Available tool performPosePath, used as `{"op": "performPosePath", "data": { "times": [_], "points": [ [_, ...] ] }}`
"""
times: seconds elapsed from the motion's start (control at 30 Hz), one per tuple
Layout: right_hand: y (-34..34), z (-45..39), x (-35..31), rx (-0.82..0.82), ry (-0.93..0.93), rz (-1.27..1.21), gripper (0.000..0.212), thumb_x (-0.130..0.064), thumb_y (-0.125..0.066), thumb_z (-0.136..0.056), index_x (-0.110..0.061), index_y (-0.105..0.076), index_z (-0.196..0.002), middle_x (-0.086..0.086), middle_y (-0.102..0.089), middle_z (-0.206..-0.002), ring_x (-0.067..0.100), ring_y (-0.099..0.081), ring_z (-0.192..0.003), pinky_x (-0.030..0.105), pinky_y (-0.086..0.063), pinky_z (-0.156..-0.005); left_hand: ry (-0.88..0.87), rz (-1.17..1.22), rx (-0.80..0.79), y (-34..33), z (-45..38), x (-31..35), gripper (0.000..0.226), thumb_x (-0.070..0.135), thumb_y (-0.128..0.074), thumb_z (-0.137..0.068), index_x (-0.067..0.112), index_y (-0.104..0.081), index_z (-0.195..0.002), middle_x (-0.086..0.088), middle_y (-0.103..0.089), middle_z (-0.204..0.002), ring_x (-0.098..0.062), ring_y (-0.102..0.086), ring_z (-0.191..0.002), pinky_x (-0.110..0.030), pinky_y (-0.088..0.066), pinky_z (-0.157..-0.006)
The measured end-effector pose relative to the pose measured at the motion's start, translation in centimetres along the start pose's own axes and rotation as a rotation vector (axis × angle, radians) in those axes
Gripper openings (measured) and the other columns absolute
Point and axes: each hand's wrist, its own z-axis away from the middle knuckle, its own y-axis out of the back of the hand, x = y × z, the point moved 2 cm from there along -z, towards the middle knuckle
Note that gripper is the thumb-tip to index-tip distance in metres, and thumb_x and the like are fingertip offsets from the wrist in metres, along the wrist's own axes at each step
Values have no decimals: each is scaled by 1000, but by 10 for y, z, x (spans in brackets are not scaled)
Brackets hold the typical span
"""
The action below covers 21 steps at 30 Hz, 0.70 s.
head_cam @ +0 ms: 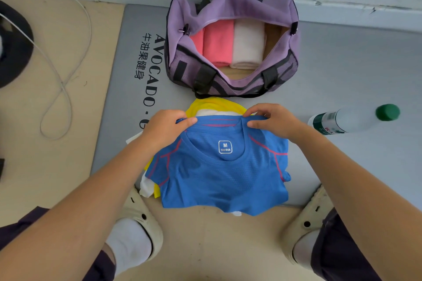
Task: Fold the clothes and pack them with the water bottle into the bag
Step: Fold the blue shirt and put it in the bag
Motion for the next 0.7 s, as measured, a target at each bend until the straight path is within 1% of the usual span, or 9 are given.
{"op": "performPosePath", "data": {
  "times": [0.03,0.13,0.17,0.27,0.33,0.4,0.47,0.57,0.7],
  "points": [
    [-1,0,0,1,5,11,20,-10,-73,-85,-15,-71,-105,14,-65,-99,18,-53,-82,28,-47,-78,3,2,0,0,0,0,47,47,-58,-94,18,-51,-58,0,-44,-55,-15,-42,-55,-34,-30,-54],
    [-5,-3,0,15,-22,20,26,-12,-73,-86,-16,-69,-111,13,-60,-91,18,-52,-78,14,-43,-69,1,-1,4,-1,0,-1,46,47,-58,-94,24,-47,-55,3,-43,-54,-12,-42,-54,-32,-29,-53],
    [-6,-4,0,19,-24,42,26,-12,-73,-85,-15,-69,-111,13,-60,-92,18,-52,-79,12,-42,-69,1,-2,3,-1,0,-2,46,47,-57,-94,24,-47,-56,3,-44,-55,-12,-42,-55,-33,-30,-53],
    [-9,-8,0,37,-23,78,22,-10,-74,-84,-7,-71,-106,12,-67,-107,25,-59,-95,26,-44,-87,6,-8,4,-2,1,-4,46,49,-56,-94,18,-53,-60,2,-45,-56,-12,-43,-55,-33,-30,-53],
    [-9,-9,0,55,-18,62,18,-9,-74,-83,-5,-71,-101,7,-67,-105,24,-60,-98,26,-44,-89,10,-13,11,-3,1,-4,47,49,-56,-94,17,-53,-61,2,-45,-56,-12,-42,-54,-32,-29,-52],
    [-9,-9,0,69,-17,33,14,-9,-75,-83,-6,-70,-96,0,-64,-96,16,-57,-88,15,-44,-78,11,-21,17,-3,1,-4,47,50,-56,-94,17,-54,-60,2,-45,-55,-10,-42,-54,-31,-28,-51],
    [-9,-8,2,79,-20,5,12,-11,-76,-82,-7,-68,-89,-7,-60,-85,6,-52,-75,6,-39,-66,17,-33,20,-3,1,-4,47,51,-56,-94,15,-57,-63,2,-45,-55,-10,-42,-54,-31,-29,-51],
    [-8,-9,4,83,-39,8,15,-16,-78,-81,-11,-63,-82,-7,-54,-77,3,-45,-66,6,-35,-57,22,-32,21,-3,1,-3,48,50,-56,-94,12,-58,-65,2,-44,-55,-10,-41,-53,-31,-28,-51],
    [-4,-9,7,-16,-67,137,20,-27,-79,-80,-12,-65,-81,-2,-58,-79,6,-48,-67,5,-37,-58,23,-31,16,-3,1,-3,47,50,-56,-94,13,-57,-65,0,-46,-57,-13,-42,-55,-32,-29,-52]
  ]
}}
